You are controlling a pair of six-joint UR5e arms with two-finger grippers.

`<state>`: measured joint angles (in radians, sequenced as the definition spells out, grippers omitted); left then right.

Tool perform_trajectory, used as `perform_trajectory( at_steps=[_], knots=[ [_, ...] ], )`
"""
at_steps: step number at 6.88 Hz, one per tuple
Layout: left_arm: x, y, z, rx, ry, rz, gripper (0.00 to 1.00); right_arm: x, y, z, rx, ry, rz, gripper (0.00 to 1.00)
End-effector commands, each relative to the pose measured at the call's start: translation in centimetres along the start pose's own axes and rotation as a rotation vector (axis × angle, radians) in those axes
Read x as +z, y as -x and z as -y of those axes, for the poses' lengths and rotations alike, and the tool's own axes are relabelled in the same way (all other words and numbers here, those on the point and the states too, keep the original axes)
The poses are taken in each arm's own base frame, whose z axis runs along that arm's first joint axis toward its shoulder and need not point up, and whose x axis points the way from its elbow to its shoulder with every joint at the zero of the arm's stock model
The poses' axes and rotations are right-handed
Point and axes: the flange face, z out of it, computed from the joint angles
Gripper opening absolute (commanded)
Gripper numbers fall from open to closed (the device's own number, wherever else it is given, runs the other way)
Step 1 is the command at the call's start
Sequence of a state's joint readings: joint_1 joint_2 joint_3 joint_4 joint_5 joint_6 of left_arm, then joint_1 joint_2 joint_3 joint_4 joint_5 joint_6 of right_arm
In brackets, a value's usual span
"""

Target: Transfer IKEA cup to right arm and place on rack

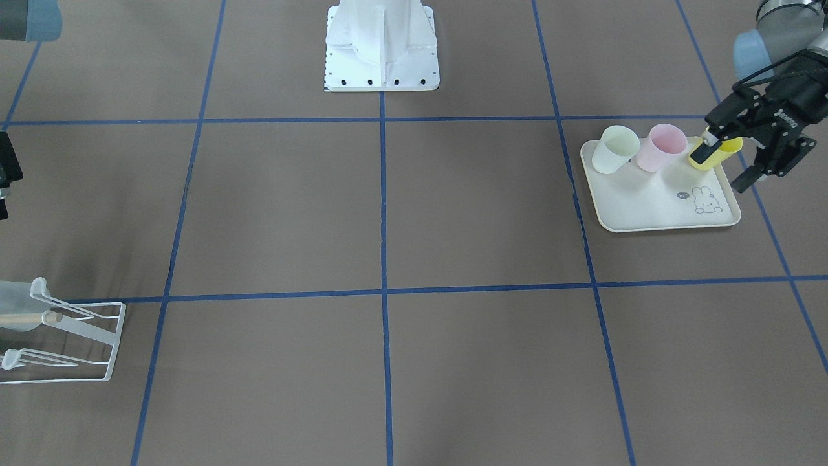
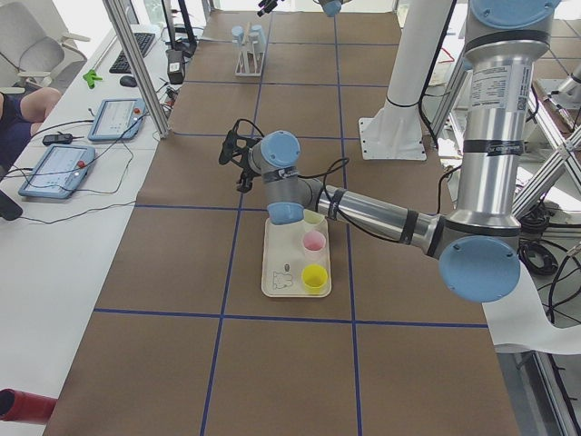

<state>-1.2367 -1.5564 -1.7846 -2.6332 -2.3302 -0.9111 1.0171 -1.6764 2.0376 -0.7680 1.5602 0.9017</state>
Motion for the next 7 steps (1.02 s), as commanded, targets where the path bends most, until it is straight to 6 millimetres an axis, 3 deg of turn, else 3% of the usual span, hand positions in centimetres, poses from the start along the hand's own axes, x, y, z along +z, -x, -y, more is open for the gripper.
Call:
perform_trajectory(
  at_steps=[1,5,7],
  knots=[
    [-1.5,6.6,-4.4,0.168,0.128,0.151,1.00,-2.6,0.8,1.7,0.040,0.118,0.095,1.00],
    [-3.8,14.3,-13.7,0.346,0.331,0.248,1.00,-4.3,5.8,4.0,0.328,0.273,0.295,1.00],
    [-4.2,16.7,-15.9,0.356,0.371,0.280,1.00,-4.9,8.1,5.3,0.452,0.317,0.352,1.00]
  ],
)
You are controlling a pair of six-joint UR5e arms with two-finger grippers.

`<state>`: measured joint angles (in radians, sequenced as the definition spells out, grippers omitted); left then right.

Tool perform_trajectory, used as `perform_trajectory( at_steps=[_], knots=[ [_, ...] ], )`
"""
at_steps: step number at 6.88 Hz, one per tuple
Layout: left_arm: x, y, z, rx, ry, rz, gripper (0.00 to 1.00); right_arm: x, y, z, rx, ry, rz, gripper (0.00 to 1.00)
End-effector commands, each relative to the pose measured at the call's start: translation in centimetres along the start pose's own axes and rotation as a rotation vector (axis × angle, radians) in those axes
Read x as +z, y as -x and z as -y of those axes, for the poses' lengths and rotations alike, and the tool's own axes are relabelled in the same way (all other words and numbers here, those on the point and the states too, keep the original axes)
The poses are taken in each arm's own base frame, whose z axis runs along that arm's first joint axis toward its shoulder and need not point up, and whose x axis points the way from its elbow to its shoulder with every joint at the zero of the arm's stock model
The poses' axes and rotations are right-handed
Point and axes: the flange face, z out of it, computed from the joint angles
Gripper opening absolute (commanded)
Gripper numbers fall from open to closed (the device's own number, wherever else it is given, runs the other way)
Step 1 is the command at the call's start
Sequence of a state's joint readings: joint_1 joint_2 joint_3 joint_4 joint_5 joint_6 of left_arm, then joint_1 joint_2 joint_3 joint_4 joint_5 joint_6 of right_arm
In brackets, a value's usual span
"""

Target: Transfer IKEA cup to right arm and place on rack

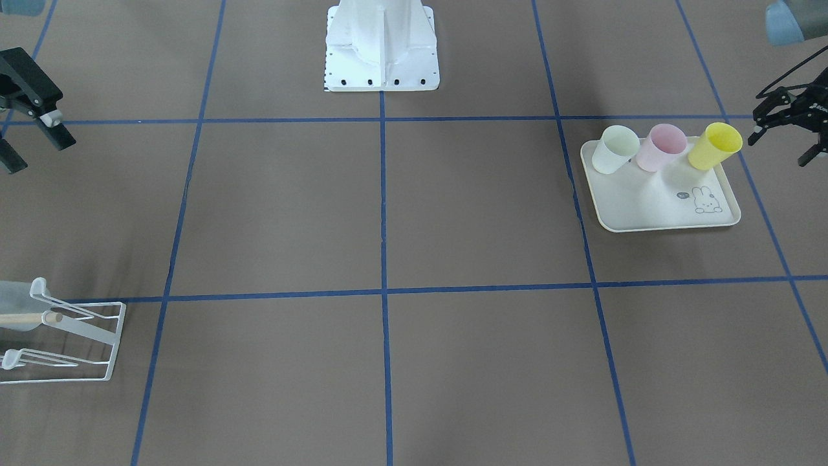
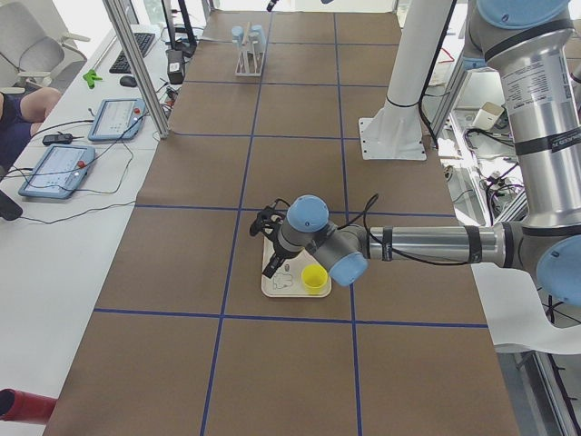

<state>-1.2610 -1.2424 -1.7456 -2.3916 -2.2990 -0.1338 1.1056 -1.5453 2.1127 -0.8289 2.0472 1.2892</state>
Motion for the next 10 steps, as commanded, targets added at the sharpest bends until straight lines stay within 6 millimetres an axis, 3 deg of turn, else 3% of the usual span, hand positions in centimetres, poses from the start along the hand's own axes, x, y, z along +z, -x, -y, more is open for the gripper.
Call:
perform_trajectory(
  at_steps=[1,3,10],
  knots=[
    [1.6,2.2,-2.6,-0.008,0.046,0.082,1.00,0.0,2.3,0.2,0.099,0.040,0.055,1.00],
    [2.4,2.9,-3.1,-0.015,0.061,0.084,1.00,0.1,2.2,0.1,0.099,0.048,0.055,1.00],
    [5.3,-0.1,-3.3,0.053,0.124,0.017,1.00,0.2,2.2,0.0,0.099,0.063,0.056,1.00]
  ],
)
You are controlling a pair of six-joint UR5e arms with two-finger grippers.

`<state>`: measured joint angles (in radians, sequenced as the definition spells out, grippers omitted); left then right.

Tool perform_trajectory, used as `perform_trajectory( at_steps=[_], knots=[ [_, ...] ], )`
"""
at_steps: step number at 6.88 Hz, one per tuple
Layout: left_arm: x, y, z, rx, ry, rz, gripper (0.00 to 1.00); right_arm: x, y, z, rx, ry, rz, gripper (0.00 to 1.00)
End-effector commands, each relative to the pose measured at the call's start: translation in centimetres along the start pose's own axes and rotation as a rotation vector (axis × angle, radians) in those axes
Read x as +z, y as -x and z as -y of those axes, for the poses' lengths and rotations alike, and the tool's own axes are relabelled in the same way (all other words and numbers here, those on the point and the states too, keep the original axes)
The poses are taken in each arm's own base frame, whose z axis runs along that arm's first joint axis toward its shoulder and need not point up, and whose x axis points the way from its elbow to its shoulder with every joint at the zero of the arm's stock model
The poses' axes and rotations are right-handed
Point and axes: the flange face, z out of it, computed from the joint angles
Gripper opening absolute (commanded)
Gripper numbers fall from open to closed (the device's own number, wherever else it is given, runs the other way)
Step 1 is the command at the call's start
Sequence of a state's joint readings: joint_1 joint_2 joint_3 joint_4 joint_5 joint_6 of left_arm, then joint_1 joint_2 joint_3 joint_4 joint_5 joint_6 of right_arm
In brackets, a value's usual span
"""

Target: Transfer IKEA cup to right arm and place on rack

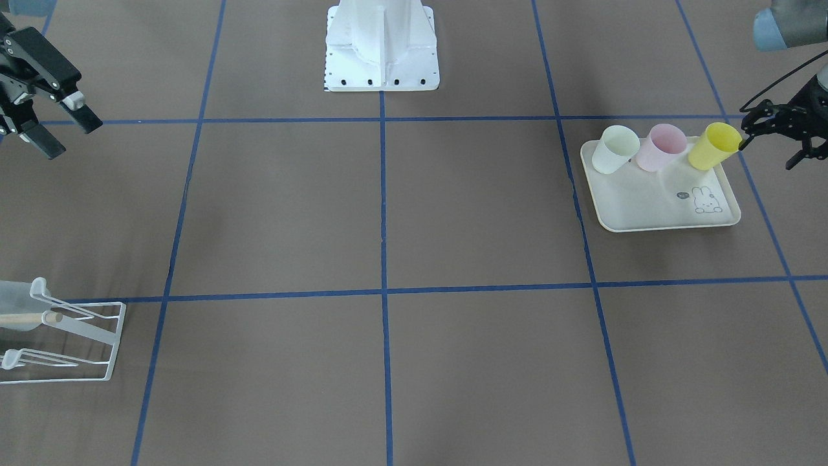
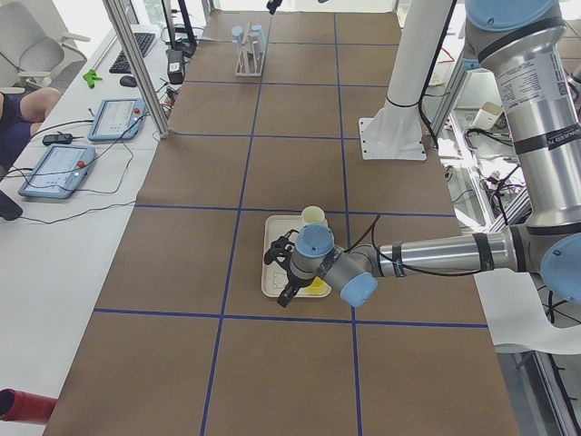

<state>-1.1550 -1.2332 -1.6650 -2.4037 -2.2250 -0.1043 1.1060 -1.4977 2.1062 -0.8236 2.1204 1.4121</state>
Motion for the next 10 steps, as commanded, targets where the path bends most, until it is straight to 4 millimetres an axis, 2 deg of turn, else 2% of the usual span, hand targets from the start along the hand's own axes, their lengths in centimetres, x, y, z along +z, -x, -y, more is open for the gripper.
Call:
perform_trajectory(
  at_steps=[1,6,7,8,9,10],
  knots=[
    [0.7,-0.8,-0.3,0.016,0.021,-0.016,1.00,0.0,0.0,0.0,0.001,0.001,0.000,1.00],
    [1.7,-2.1,-0.4,0.039,0.049,-0.062,1.00,0.0,0.1,0.0,-0.002,0.001,0.002,1.00],
    [1.7,-2.1,-0.4,0.038,0.050,-0.062,0.82,0.0,0.1,0.0,-0.001,-0.001,0.003,1.00],
    [1.7,-2.1,-0.6,0.036,0.052,-0.061,0.45,0.0,0.1,0.0,0.000,-0.001,0.001,1.00],
    [1.7,-2.1,-0.7,0.037,0.053,-0.062,0.20,0.0,0.1,0.0,-0.002,-0.001,0.001,1.00],
    [2.0,-2.5,-0.7,0.045,0.063,-0.073,0.03,0.0,0.1,0.0,-0.002,-0.001,0.001,1.00]
  ],
)
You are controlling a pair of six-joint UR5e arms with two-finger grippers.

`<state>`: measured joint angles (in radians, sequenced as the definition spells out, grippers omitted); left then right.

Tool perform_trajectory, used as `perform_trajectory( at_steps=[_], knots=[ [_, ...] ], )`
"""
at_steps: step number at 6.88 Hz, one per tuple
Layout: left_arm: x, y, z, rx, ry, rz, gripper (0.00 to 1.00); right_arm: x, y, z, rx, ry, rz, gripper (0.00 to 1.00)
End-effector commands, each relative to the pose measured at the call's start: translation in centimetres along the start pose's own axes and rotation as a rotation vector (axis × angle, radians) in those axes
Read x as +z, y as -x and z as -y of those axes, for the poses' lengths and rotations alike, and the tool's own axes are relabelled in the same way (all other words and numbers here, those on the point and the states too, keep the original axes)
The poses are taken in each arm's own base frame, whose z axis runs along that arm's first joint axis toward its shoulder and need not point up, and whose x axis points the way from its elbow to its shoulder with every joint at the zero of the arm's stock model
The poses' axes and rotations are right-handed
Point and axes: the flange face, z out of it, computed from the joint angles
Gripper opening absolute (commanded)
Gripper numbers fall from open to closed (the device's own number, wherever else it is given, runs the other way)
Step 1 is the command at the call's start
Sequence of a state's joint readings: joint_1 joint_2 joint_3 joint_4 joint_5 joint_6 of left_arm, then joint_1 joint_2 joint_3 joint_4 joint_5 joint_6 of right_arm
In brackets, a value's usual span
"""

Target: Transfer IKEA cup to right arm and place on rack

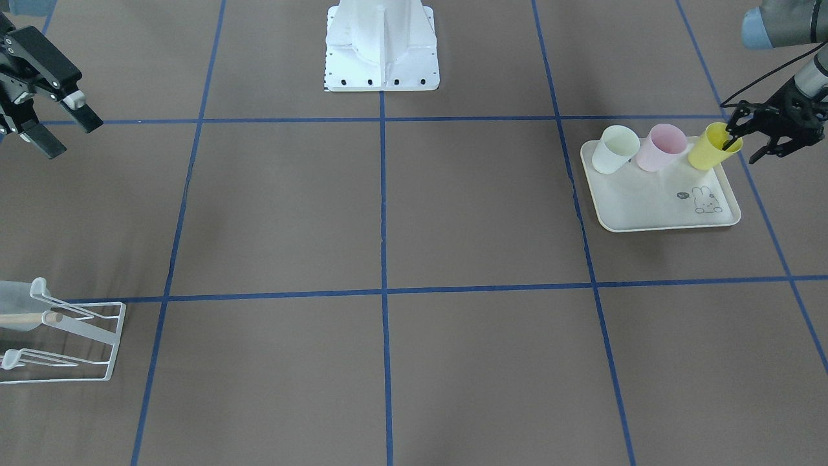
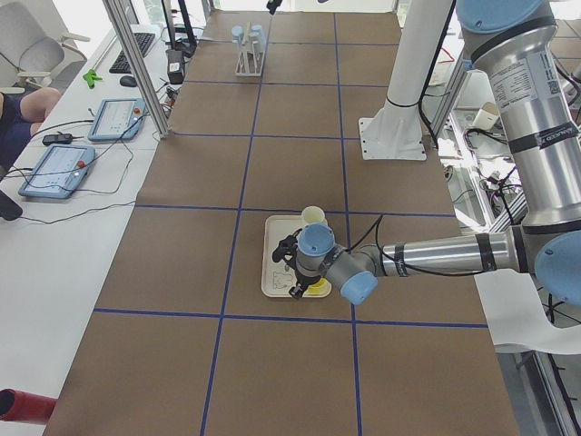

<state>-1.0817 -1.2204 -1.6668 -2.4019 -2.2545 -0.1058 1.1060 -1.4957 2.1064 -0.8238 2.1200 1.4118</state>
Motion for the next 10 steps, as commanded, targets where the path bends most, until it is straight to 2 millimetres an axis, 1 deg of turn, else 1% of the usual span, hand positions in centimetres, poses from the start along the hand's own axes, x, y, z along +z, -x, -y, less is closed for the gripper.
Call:
perform_trajectory(
  at_steps=[1,2,3,4,5,6,7,8,9,10],
  knots=[
    [0.2,-0.7,-0.1,0.007,0.012,-0.037,0.00,0.0,0.0,0.0,0.000,0.000,0.000,1.00],
    [-0.1,-0.9,-0.5,0.000,0.015,-0.040,0.00,0.0,0.0,0.0,0.000,0.000,0.000,1.00],
    [-1.2,-1.7,-0.1,0.006,-0.001,-0.056,0.00,0.0,0.2,0.0,-0.001,0.001,0.004,1.00],
    [-2.7,-2.5,0.0,0.011,-0.023,-0.059,0.00,-0.1,0.3,0.0,-0.004,-0.003,0.006,1.00],
    [-4.4,-1.6,0.6,-0.013,-0.067,-0.033,0.00,-0.2,0.2,0.1,-0.002,-0.004,0.005,1.00],
    [-7.0,0.6,1.4,-0.063,-0.137,0.020,0.00,-0.2,0.2,0.1,-0.001,-0.005,0.005,1.00],
    [-9.4,2.3,4.3,-0.112,-0.208,0.053,0.00,-0.3,0.1,0.3,-0.001,-0.010,0.003,1.00],
    [-11.3,3.0,8.9,-0.190,-0.261,0.061,0.00,-0.3,0.2,0.3,0.000,-0.010,0.005,1.00],
    [-12.3,3.0,13.2,-0.229,-0.307,0.060,0.00,-0.3,0.5,0.4,-0.004,-0.011,0.010,1.00],
    [-13.6,2.6,17.5,-0.275,-0.338,0.048,0.00,-0.3,0.6,0.4,-0.005,-0.011,0.012,1.00]
  ],
)
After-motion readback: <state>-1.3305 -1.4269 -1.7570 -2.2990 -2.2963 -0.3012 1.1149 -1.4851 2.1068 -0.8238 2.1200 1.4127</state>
